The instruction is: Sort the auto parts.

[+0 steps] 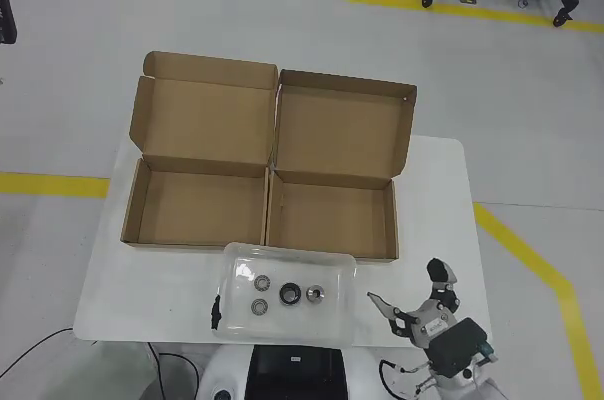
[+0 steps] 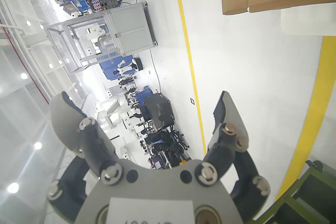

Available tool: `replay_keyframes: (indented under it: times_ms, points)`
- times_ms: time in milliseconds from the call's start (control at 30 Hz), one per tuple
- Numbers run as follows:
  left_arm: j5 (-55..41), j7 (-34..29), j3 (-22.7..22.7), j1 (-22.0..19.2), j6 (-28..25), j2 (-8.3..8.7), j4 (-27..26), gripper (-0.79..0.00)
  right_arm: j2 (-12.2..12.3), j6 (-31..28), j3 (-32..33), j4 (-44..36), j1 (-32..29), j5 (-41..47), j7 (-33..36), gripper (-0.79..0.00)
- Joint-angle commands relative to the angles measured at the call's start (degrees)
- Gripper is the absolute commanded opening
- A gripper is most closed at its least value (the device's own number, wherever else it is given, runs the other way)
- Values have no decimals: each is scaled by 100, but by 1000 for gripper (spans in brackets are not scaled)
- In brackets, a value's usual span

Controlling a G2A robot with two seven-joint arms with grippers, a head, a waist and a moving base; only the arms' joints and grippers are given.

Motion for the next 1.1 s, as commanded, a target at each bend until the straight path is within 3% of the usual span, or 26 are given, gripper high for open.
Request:
replay_keyframes:
  times_ms: [0, 367, 633, 900, 1067]
  points:
    - [0, 0, 0, 0, 0, 0, 0, 0, 21, -223, -45, 56, 147, -50, 170, 0]
    - [0, 0, 0, 0, 0, 0, 0, 0, 186, -2627, -630, 238, 1274, -226, 1772, 0]
    - [0, 0, 0, 0, 0, 0, 0, 0, 198, -3194, -1264, 786, 2267, 107, 2791, 0]
    - [0, 0, 0, 0, 0, 0, 0, 0, 153, -3116, -1712, 1634, 3368, 519, 3527, 0]
    - [0, 0, 0, 0, 0, 0, 0, 0, 169, -3277, -1831, 1868, 3717, 715, 3829, 0]
